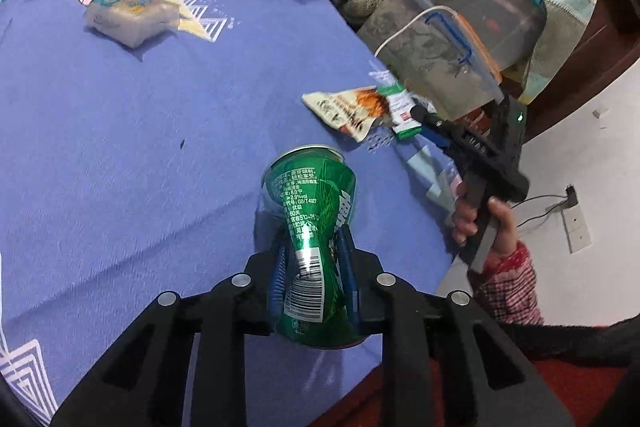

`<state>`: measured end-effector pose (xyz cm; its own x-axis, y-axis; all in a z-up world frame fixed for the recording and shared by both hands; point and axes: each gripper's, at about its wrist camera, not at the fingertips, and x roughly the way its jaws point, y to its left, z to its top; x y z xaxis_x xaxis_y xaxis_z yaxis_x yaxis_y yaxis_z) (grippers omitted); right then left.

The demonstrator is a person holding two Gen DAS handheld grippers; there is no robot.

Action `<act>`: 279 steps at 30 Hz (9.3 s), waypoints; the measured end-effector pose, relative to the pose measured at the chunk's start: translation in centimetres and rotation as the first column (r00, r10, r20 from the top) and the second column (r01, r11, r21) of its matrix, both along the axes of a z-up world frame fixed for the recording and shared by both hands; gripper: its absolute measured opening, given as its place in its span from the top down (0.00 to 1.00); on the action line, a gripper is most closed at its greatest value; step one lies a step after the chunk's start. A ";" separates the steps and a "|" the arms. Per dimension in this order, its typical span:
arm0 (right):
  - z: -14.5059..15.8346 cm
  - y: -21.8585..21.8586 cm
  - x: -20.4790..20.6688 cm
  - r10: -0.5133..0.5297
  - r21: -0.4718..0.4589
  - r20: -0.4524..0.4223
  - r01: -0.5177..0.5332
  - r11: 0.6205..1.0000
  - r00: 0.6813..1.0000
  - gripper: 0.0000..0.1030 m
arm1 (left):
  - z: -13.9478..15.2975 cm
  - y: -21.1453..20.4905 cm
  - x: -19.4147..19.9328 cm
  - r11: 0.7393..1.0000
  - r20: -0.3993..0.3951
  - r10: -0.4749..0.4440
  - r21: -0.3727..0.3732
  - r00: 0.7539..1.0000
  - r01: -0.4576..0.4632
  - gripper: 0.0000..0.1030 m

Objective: Collect trash
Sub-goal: 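Hold the can in the left tool while the right tool grasps another wrapper, then hold the can in the left tool while the right tool lifts the green-edged bag, then carry can and green-edged bag over the beige bin and open both tools, then grasp the blue-and-white packaged pack with the left tool, then hold the pack in the left tool while the right tool grasps the orange snack wrapper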

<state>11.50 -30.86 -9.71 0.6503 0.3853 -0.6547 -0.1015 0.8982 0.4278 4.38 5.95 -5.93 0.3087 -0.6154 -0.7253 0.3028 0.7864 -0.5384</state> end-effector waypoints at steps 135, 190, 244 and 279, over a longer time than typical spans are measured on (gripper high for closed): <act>6.1 -12.5 -1.8 -0.267 0.122 0.206 0.246 0.961 0.941 0.32 | 5.8 -25.9 13.2 0.967 0.209 -0.245 0.117 0.947 0.225 0.32; -0.7 3.4 0.5 0.052 0.038 0.013 -0.052 0.998 0.999 0.32 | -0.1 -2.6 5.1 0.872 0.338 0.071 0.436 0.938 -0.223 0.13; -3.7 8.5 -7.0 0.251 0.029 -0.110 -0.249 0.968 0.962 0.61 | -3.7 -6.6 1.7 0.885 0.168 -0.011 0.461 0.986 -0.068 0.36; -3.8 3.4 -11.1 -0.095 0.314 -0.167 0.144 0.939 0.981 0.77 | -3.5 -11.3 0.4 0.917 0.154 -0.089 0.398 0.984 0.021 0.35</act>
